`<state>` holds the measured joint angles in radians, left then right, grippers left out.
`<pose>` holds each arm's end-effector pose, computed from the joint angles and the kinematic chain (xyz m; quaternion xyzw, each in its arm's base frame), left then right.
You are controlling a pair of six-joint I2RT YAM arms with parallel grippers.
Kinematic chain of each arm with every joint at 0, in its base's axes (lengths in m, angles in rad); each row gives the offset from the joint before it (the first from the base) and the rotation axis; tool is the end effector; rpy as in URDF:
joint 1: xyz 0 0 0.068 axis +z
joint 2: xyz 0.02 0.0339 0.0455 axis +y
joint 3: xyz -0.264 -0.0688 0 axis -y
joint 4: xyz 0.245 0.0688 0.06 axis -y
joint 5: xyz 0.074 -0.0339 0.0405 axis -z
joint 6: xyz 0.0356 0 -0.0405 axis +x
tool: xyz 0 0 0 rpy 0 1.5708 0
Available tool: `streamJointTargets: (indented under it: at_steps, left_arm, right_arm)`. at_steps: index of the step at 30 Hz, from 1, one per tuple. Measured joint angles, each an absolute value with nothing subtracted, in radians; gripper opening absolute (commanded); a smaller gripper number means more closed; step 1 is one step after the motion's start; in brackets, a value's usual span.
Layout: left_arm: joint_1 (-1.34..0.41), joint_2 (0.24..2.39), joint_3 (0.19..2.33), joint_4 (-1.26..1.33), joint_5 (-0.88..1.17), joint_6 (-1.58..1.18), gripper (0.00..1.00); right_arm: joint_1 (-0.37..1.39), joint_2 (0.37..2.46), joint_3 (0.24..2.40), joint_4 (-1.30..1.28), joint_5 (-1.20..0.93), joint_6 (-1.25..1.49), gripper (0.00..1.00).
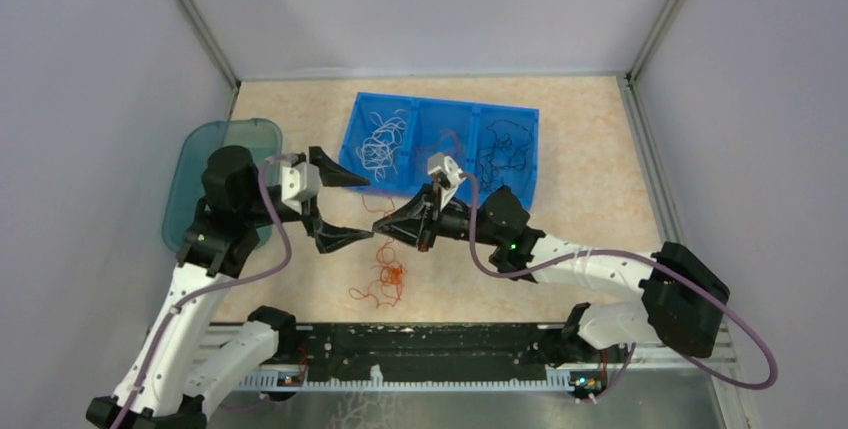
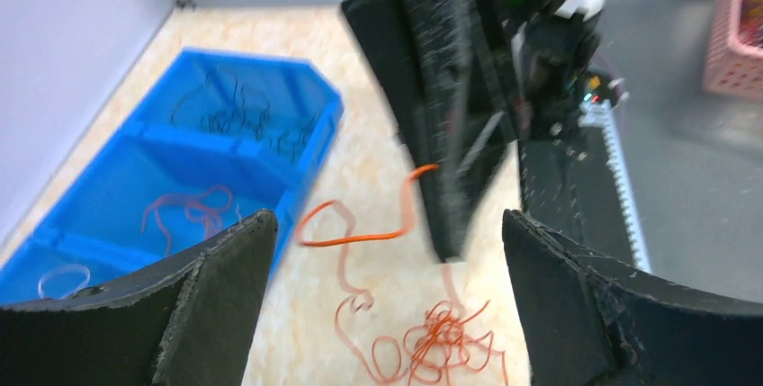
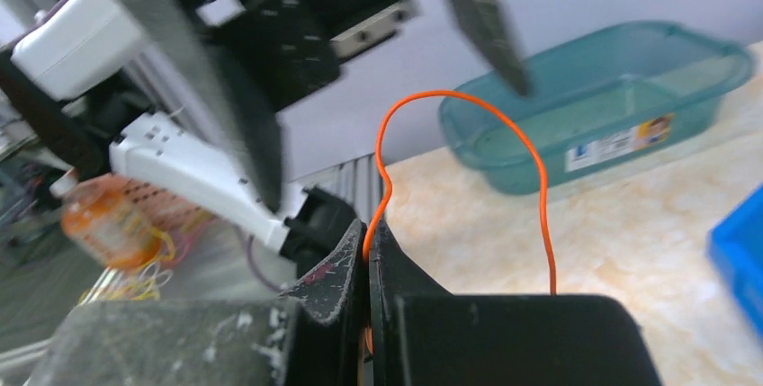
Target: Untangle the cables
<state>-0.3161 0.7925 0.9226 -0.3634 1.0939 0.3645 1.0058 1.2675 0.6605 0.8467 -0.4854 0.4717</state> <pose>0.1400 -0.0791 0.3719 0.5276 0.5241 -0.3951 0.5393 0.1354 0.2446 0.3000 -0.3405 0.5283 0.6238 0.4646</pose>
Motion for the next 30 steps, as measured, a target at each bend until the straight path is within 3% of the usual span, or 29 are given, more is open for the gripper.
streamJointTargets:
  at_steps: [9, 20, 30]
  left_arm:
    - [-0.332, 0.788, 1.067, -0.387, 1.217, 0.262, 1.0]
    - [-0.332, 0.674, 0.737, -0.345, 1.145, 0.23, 0.98]
    - [-0.342, 0.713, 0.67, -0.154, 1.135, 0.104, 0.96]
  right_arm:
    - [0.978, 1.248, 0.661, 0.87, -0.392, 0.435, 0.0]
    - [0.978, 1.248, 0.67, 0.894, -0.394, 0.459, 0.0]
    - [0.999, 1.281, 0.757, 0.965, -0.403, 0.509, 0.0]
